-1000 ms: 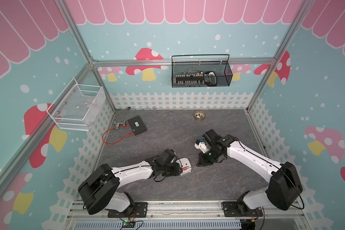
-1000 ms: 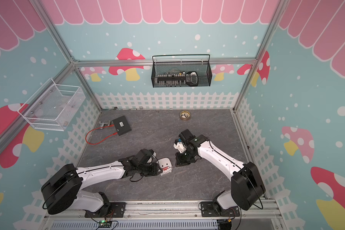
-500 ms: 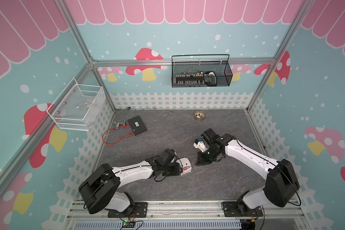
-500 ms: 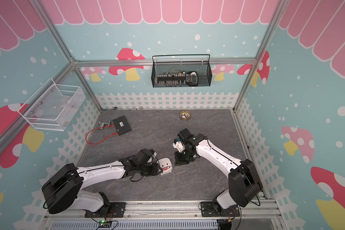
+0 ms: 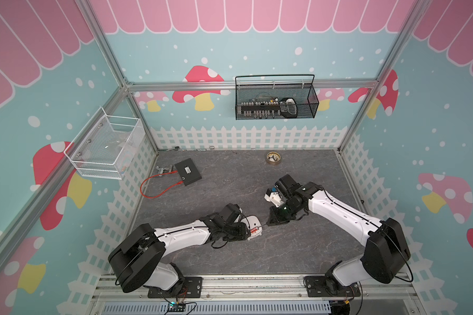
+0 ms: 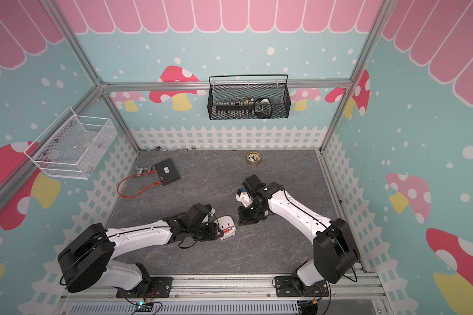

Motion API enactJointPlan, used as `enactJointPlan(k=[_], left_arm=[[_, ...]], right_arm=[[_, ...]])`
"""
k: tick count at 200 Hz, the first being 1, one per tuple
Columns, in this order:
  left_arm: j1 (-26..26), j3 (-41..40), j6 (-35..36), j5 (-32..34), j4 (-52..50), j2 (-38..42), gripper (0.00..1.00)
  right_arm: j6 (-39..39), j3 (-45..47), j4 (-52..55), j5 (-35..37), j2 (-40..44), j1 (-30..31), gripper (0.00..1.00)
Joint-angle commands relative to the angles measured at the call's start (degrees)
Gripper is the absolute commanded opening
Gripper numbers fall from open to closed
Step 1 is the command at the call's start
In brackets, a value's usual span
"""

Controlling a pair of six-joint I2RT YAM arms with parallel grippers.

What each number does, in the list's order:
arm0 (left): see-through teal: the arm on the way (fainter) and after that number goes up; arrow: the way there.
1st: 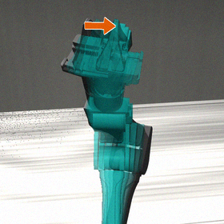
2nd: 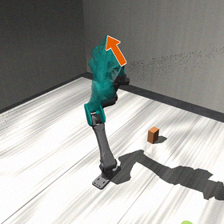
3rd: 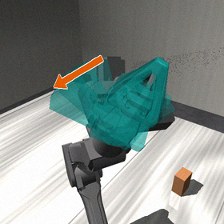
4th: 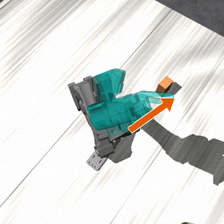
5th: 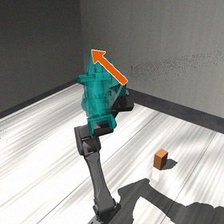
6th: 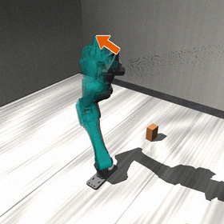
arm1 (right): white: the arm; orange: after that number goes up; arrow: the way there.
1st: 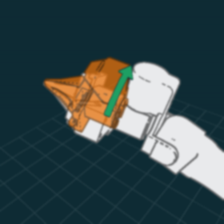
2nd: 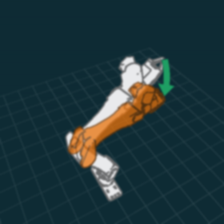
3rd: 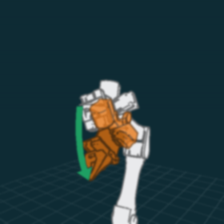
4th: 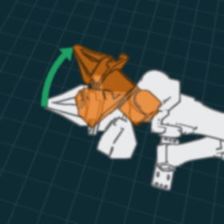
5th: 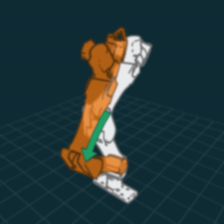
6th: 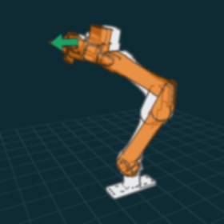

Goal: Remove the battery from the alarm
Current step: Release the battery from the alarm.

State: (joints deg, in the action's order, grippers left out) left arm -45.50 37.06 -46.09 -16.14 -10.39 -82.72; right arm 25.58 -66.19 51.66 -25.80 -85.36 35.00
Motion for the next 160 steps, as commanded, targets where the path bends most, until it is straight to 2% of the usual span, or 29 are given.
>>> enactJointPlan(k=[1,89,160], left_arm=[[0.01,0.82,1.21,0.94,0.20,-1.48,0.45],[0.56,1.09,1.56,0.85,0.24,-1.75,0.45],[1.07,0.53,1.64,0.75,0.02,-0.87,0.44]], right_arm=[[0.21,-1.84,-2.78,-8.62,0.58,2.31,0.00],[1.29,-1.92,-2.73,-6.42,1.83,2.44,0.00],[1.81,-4.57,1.11,1.02,4.32,-1.30,0.00]])
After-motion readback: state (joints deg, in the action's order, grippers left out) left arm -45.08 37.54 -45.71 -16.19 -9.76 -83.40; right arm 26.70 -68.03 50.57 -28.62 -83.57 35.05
